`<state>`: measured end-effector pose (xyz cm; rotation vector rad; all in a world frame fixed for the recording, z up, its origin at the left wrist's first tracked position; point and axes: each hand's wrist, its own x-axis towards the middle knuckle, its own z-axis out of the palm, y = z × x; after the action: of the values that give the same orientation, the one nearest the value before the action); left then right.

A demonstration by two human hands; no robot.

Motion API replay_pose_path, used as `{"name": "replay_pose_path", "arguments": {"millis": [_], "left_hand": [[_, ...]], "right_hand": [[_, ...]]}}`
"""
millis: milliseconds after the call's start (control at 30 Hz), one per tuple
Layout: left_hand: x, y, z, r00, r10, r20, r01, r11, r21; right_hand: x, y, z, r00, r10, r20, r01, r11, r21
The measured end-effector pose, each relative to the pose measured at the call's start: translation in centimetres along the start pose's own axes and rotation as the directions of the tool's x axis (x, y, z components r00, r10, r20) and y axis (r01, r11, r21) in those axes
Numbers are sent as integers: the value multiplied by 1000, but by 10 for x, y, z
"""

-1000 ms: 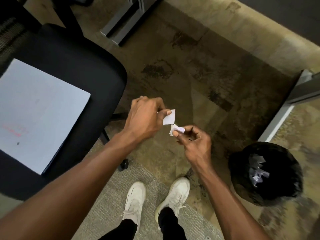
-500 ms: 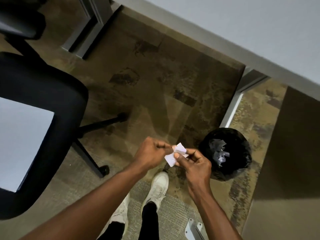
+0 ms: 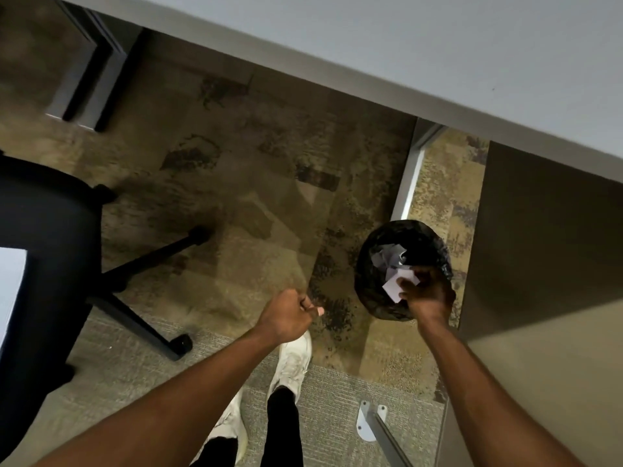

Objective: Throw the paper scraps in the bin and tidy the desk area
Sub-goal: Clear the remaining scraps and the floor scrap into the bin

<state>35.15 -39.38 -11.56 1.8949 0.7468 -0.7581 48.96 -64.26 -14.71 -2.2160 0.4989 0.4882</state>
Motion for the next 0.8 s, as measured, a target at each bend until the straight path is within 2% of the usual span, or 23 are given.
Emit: {"name": "replay_pose_path", "arguments": {"millis": [167, 267, 367, 533, 667, 700, 767, 800], "left_hand": [[9, -10, 15, 1000, -28, 1, 28, 999, 27], [13, -12, 20, 999, -45, 11, 44, 998, 39], [16, -14, 20, 998, -60, 10, 59, 997, 46], [21, -11, 19, 997, -80, 4, 80, 997, 24], [22, -6, 14, 997, -73, -22, 73, 997, -14], [21, -6, 12, 997, -71, -23, 70, 997, -29], [18, -8, 7, 997, -75, -29, 73, 995, -62], [16, -10, 3, 996, -79, -36, 76, 994, -80]], "right_hand": [[41, 3, -14, 995, -26, -95, -2, 958, -285], [56, 11, -18, 990, -19, -141, -33, 932, -360], [55, 15, -13, 995, -75, -72, 32, 881, -471], [48, 19, -7, 999, -20, -47, -6, 869, -494], [36, 22, 7, 999, 35, 38, -26, 977, -210], [33, 23, 15, 995, 53, 83, -33, 976, -216], [21, 18, 31, 988, -1, 156, 58, 931, -361], [9, 11, 38, 983, 40, 179, 18, 949, -314]]}}
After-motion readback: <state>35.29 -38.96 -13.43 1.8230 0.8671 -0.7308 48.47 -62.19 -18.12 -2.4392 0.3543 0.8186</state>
